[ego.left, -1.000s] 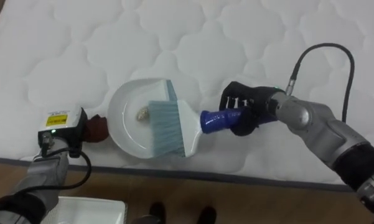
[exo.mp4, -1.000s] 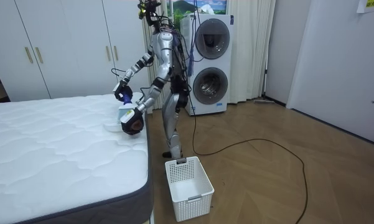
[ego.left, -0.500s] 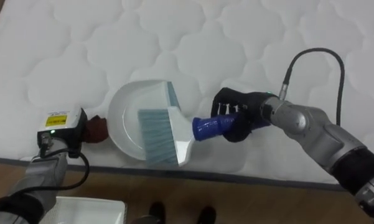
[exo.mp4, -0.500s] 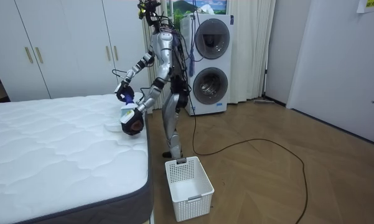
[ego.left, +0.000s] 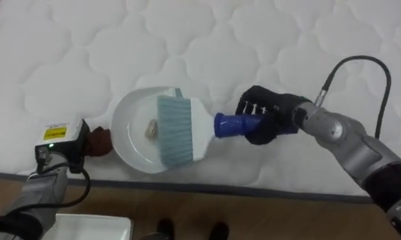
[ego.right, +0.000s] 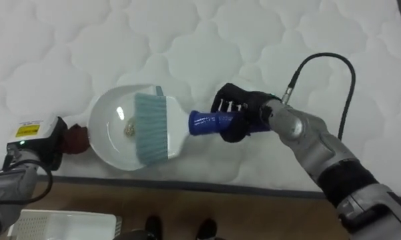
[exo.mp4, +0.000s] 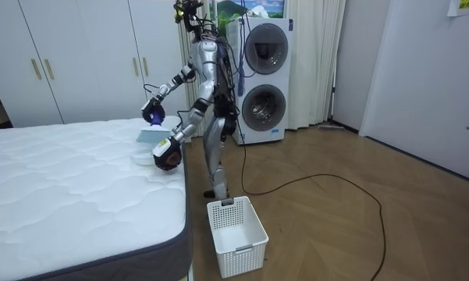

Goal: Clean bed

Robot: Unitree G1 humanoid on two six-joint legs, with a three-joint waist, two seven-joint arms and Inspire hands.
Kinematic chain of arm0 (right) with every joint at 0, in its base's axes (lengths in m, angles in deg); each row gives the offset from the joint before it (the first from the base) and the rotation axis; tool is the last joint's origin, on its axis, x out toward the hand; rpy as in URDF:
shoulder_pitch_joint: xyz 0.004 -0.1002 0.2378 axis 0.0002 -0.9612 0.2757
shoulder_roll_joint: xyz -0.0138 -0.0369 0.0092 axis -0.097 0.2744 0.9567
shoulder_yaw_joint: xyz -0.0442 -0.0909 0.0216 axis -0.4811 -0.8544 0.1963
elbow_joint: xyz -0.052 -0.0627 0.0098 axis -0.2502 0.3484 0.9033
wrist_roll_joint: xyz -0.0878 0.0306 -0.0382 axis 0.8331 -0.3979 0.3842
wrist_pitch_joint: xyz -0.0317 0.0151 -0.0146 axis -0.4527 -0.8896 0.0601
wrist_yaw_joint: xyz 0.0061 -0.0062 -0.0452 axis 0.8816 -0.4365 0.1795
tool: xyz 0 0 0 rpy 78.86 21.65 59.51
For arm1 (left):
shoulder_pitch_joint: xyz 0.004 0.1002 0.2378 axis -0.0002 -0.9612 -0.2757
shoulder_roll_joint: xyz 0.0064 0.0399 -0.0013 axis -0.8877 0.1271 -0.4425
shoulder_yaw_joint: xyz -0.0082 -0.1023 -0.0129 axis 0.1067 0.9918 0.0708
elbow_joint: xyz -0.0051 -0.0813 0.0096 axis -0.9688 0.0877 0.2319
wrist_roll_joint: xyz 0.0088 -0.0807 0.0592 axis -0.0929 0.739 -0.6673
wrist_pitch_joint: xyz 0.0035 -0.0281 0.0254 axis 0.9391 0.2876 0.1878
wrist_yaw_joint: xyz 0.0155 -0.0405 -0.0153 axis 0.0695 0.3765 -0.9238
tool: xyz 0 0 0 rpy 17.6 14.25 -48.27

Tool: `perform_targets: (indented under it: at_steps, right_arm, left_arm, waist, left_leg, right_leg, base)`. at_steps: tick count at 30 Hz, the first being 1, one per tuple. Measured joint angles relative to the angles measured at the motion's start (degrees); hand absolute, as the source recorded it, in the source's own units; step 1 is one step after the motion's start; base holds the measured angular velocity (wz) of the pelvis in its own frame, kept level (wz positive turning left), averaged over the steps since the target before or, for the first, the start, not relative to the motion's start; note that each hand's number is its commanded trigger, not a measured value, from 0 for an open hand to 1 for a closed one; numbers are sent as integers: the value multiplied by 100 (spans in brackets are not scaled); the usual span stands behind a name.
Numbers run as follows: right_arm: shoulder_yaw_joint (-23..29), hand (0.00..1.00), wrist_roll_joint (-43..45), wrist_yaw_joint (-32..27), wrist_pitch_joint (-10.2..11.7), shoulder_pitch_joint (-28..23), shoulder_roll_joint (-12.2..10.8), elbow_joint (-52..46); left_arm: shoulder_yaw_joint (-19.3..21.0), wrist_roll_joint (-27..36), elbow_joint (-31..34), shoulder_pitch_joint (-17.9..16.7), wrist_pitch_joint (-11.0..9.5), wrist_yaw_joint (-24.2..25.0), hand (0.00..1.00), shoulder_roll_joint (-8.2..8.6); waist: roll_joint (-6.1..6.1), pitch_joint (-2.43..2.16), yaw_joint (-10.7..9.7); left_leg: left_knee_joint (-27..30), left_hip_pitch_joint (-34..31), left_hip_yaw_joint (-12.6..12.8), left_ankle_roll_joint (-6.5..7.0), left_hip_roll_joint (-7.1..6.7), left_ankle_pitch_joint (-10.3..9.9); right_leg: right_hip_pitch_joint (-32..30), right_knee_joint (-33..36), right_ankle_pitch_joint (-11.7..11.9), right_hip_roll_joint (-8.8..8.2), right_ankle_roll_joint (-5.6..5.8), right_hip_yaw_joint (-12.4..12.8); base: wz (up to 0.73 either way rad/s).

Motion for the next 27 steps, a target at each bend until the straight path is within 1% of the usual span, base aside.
perform_targets:
  at_steps: [1,2,3,4,6,7,8,9,10,11,13,15,17,19,20,22,23,25,26,27]
  right_arm:
    - [119,54,-101,-40,5,-39,4,83]
    - [368,40,-274,-153,1,-135,12,247]
    - [592,0,-398,-266,-11,-220,44,394]
    - [712,0,-421,-304,-11,-286,91,421]
    - [1252,0,-443,-486,-13,-544,231,469]
    - [1365,0,-457,-535,-16,-616,260,469]
    - [1494,0,-548,-619,-39,-712,329,474]
    - [1601,0,-687,-672,-71,-783,382,499]
    - [1655,0,-743,-699,-73,-819,387,500]
    - [1728,0,-904,-744,-73,-859,396,500]
    - [1856,0,-1167,-791,-73,-926,397,489]
    - [1985,0,-1335,-865,-73,-980,397,472]
    - [2056,0,-1397,-922,-73,-1006,397,467]
    - [2057,0,-1565,-978,-73,-1032,396,426]
    - [2061,0,-1717,-1078,-76,-1117,396,347]
    - [2064,0,-1875,-1165,-123,-1231,388,284]
    - [2064,0,-1894,-1199,-185,-1249,363,278]
    - [2065,0,-1943,-1280,-261,-1277,327,235]
    - [2066,0,-2004,-1345,-265,-1331,311,201]
    - [2066,0,-2013,-1399,-265,-1386,308,158]
  left_arm:
    - [23,-10,0,-46,-8,-13,100,7]
    - [70,-25,2,-116,-21,-44,100,23]
    - [138,-54,26,-221,-22,-71,100,23]
    - [184,-73,61,-277,-19,-73,100,23]
    - [419,-125,250,-527,23,-78,100,22]
    - [476,-127,290,-605,26,-76,100,18]
    - [600,-121,393,-775,69,-75,100,14]
    - [633,-117,435,-889,136,-65,100,13]
    - [633,-122,451,-923,164,-52,100,13]
    - [699,-135,605,-1061,246,28,100,13]
    - [846,-259,881,-1214,272,114,100,27]
    - [1080,-402,1255,-1391,289,234,100,27]
    - [1144,-410,1351,-1438,322,320,100,27]
    - [1178,-410,1499,-1542,425,450,100,28]
    - [1188,-414,1631,-1626,440,519,100,28]
    - [1192,-412,1811,-1755,475,614,100,29]
    - [1195,-408,1926,-1825,534,710,100,31]
    - [1205,-416,2086,-1905,610,833,100,35]
    - [1207,-411,2144,-1971,628,864,100,56]
    - [1209,-384,2168,-2053,628,869,100,85]
  waist:
    - [-2,-2,-10]
    - [2,-5,-13]
    - [-6,-13,-21]
    - [-5,-19,-20]
    - [7,-35,-13]
    - [16,-46,-13]
    - [25,-84,-20]
    - [32,-120,-33]
    - [30,-135,-45]
    - [30,-185,-95]
    - [17,-209,-106]
    - [2,-234,-100]
    - [-2,-239,-81]
    - [0,-247,-81]
    - [3,-255,-92]
    - [6,-265,-83]
    - [12,-275,-54]
    - [44,-276,-42]
    - [93,-284,-40]
    - [152,-279,-41]
  left_leg:
    - [-12,44,-9,-1,-3,0]
    - [-32,129,-34,-3,-5,-2]
    - [-55,223,-55,-8,-7,-6]
    - [-60,259,-66,-10,-7,-7]
    - [-155,420,-84,-17,-10,-11]
    - [-174,465,-88,-18,-6,-11]
    - [-244,566,-85,-23,-10,-10]
    - [-312,683,-81,-29,-7,-6]
    - [-328,738,-84,-34,-7,-3]
    - [-364,834,-108,-40,-7,-3]
    - [-459,984,-116,-54,-8,-3]
    - [-584,1174,-118,-74,-8,3]
    - [-644,1334,-115,-92,-15,13]
    - [-713,1455,-126,-112,-14,21]
    - [-724,1500,-187,-126,-14,18]
    - [-721,1545,-263,-153,-9,3]
    - [-719,1549,-286,-165,-3,-5]
    - [-696,1514,-358,-174,-2,-1]
    - [-660,1497,-408,-175,-2,-1]
    - [-617,1508,-444,-176,-7,-2]
  right_leg:
    - [53,-21,0,0,1,-11]
    - [163,-65,-1,-1,7,-52]
    - [273,-94,-7,3,18,-53]
    - [329,-127,-8,12,21,-61]
    - [505,-254,3,38,39,-85]
    - [562,-288,13,53,47,-84]
    - [656,-375,26,70,56,-73]
    - [791,-463,43,96,64,-70]
    - [844,-489,48,104,66,-74]
    - [969,-560,49,121,68,-94]
    - [1131,-666,53,151,78,-89]
    - [1328,-774,62,184,91,-82]
    - [1465,-822,61,194,91,-81]
    - [1610,-916,62,213,92,-117]
    - [1717,-994,67,220,93,-224]
    - [1842,-1085,66,260,92,-262]
    - [1856,-1097,64,276,91,-262]
    - [1866,-1100,63,282,90,-326]
    - [1896,-1079,62,274,91,-392]
    - [1960,-1075,58,271,98,-447]
  base:
    - [8]
    - [11]
    - [12]
    - [10]
    - [6]
    - [0]
    - [-3]
    - [0]
    - [5]
    - [7]
    - [4]
    - [0]
    - [0]
    - [5]
    - [24]
    - [23]
    - [13]
    - [19]
    - [30]
    - [31]
